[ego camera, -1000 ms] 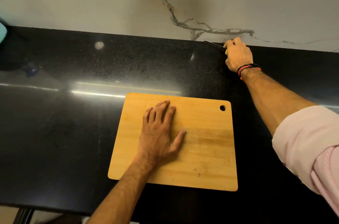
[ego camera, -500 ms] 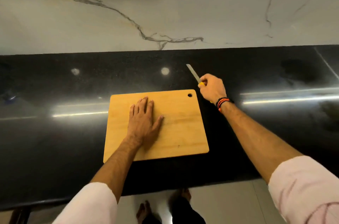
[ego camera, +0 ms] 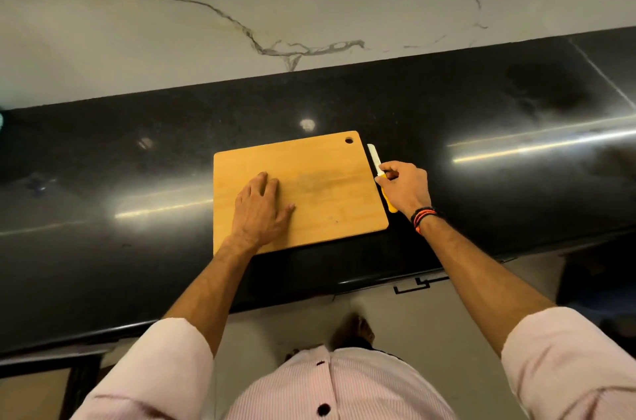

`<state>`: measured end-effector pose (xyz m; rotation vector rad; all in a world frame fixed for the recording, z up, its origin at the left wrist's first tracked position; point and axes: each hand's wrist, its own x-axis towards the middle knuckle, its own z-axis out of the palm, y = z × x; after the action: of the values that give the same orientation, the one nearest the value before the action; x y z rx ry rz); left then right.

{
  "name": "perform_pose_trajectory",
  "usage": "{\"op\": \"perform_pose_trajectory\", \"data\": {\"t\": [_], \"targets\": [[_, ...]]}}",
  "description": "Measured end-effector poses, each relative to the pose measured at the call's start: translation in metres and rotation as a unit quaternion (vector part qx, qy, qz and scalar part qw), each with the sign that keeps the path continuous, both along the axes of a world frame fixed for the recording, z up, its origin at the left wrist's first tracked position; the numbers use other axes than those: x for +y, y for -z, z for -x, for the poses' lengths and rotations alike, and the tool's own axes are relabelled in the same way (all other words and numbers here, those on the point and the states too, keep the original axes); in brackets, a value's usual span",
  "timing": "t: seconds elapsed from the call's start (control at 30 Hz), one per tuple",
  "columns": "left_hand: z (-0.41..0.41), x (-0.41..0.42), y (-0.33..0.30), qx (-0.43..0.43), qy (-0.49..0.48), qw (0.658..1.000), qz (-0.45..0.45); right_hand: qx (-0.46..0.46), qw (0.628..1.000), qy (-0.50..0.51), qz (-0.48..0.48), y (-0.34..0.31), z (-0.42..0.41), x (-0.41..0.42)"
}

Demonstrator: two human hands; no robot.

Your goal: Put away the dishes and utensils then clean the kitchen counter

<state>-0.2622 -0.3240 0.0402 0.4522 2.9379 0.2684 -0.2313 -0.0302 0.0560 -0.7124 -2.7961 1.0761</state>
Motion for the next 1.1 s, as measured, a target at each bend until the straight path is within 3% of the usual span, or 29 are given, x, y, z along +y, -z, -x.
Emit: {"op": "perform_pose_trajectory", "data": {"t": [0.17, 0.63, 0.87, 0.97, 1.1], "targets": [[-0.008, -0.003, 0.000, -0.003, -0.003, 1.000, -0.016, -0.050, 0.991, -0.041, -0.121, -0.002, -0.004, -0.004], [-0.010, -0.004, -0.003, -0.029, -0.004, 0.999, -0.018, -0.060, 0.984, -0.035, -0.161, -0.006, -0.011, -0.010], [-0.023, -0.015, -0.018, -0.026, -0.015, 0.999, -0.028, 0.016, 0.943, -0.239, -0.232, -0.005, -0.020, -0.050], [-0.038, -0.022, -0.022, -0.006, 0.011, 1.000, -0.018, -0.001, 0.939, -0.249, -0.238, -0.002, -0.028, -0.065], [-0.047, -0.031, -0.031, -0.042, 0.031, 0.999, 0.005, -0.057, 0.939, -0.235, -0.245, -0.011, -0.032, -0.078]]}}
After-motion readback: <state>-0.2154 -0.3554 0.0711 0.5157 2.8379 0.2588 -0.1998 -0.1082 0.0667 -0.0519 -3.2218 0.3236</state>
